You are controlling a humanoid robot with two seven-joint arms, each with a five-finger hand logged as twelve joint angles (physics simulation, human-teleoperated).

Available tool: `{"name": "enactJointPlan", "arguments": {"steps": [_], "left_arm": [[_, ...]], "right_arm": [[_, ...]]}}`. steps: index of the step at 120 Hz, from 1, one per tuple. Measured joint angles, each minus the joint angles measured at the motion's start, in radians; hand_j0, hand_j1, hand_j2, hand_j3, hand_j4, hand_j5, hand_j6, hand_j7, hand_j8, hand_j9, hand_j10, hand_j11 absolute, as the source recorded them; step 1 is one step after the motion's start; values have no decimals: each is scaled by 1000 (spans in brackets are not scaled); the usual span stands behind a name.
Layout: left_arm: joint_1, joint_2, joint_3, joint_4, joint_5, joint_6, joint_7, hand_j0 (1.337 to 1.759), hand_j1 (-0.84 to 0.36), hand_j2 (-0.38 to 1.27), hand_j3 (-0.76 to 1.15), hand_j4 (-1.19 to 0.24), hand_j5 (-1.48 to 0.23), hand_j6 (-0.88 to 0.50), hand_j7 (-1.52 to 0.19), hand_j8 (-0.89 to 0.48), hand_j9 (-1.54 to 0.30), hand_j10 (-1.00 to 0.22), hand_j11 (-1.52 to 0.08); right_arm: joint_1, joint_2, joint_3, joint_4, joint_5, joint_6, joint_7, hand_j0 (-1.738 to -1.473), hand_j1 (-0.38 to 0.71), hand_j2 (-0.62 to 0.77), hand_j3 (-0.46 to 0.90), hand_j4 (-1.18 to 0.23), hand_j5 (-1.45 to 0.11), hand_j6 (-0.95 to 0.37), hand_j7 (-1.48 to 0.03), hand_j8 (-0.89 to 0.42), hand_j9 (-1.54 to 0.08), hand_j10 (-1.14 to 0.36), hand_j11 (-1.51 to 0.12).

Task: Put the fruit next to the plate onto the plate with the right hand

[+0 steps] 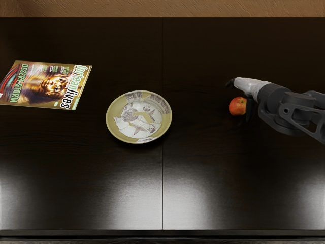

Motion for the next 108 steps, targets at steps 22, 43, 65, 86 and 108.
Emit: {"name": "enactJointPlan", "arguments": {"steps": [22,43,65,86,108], "left_arm": [[0,0,0,0,0,0,0,1658,349,0,0,0,0,0,0,0,0,0,0],[0,0,0,0,0,0,0,1658,349,0,0,0,0,0,0,0,0,0,0],[0,0,0,0,0,0,0,1658,349,0,0,0,0,0,0,0,0,0,0],[0,0,0,0,0,0,0,1658,349,0,0,0,0,0,0,0,0,0,0],[0,0,0,0,0,0,0,1658,349,0,0,0,0,0,0,0,0,0,0]], "right_arm": [[0,41,-4,-57,0,2,0,-1658,-107,-38,0,-208,-265,-210,-264,-208,-265,-207,-265],[-2,50,-5,-71,0,3,0,-1658,-97,-40,0,-216,-276,-218,-275,-216,-275,-215,-275],[-8,52,-7,-72,-3,1,0,-1658,-77,-43,0,-233,-298,-234,-297,-233,-297,-232,-297],[-16,53,-7,-72,-7,0,0,-1658,-56,-46,0,-250,-320,-252,-320,-251,-320,-249,-320],[-22,52,-7,-74,-8,-1,0,-1658,-10,-54,0,-288,-370,-290,-369,-288,-370,-287,-369]]}}
